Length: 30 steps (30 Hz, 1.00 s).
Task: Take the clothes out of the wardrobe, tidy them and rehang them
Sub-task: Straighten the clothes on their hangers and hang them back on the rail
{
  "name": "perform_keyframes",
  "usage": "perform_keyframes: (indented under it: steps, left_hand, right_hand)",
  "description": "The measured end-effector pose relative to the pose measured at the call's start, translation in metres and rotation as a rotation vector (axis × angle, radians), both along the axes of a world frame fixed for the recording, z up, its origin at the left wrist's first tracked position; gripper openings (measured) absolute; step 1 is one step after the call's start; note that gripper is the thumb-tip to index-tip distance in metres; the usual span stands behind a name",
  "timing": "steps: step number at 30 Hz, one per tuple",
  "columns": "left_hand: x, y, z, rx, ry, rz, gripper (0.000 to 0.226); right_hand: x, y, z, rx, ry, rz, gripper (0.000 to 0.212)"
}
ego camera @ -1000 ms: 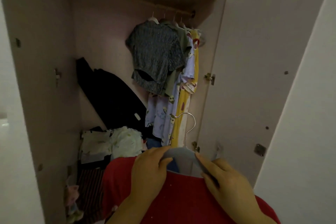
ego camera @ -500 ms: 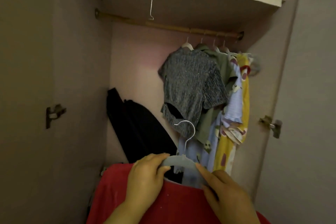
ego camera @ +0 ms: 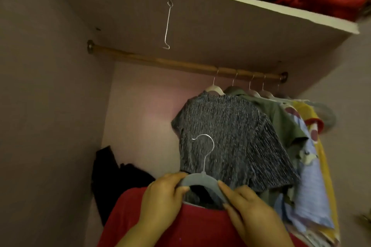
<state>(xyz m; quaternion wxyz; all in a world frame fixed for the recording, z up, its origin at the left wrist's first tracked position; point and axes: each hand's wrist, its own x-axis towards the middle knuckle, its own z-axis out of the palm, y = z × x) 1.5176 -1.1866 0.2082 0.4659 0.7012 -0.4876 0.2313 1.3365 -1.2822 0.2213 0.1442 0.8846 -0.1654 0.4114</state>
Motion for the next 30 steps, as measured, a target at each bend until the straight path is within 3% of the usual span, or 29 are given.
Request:
perform_keyframes:
  steps: [5,9,20,25,30]
  left_hand:
    - [0.076,-0.055,0.076,-0.065,-0.096,0.036,0.037]
    - [0.121,-0.081,0.125,-0.047,-0.113,0.088,0.038]
    - [0.184,-0.112,0.161,0.071,-0.117,0.179,0.039]
    - [0.197,-0.123,0.164,0.064,-0.099,0.147,0.039]
    - [0.207,-0.127,0.155,0.078,-0.098,0.142,0.039]
  right_hand:
    - [0.061,-0.043,0.07,-0.039,-0.093,-0.044,0.05]
    - [0.099,-0.076,0.118,-0.112,-0.155,-0.098,0.047]
    - [0.156,-0.121,0.237,-0.211,-0.223,-0.264,0.026]
    - [0.179,-0.134,0.258,-0.162,-0.22,-0.278,0.024]
    - [0.202,-0.142,0.228,-0.185,-0.172,-0.338,0.024]
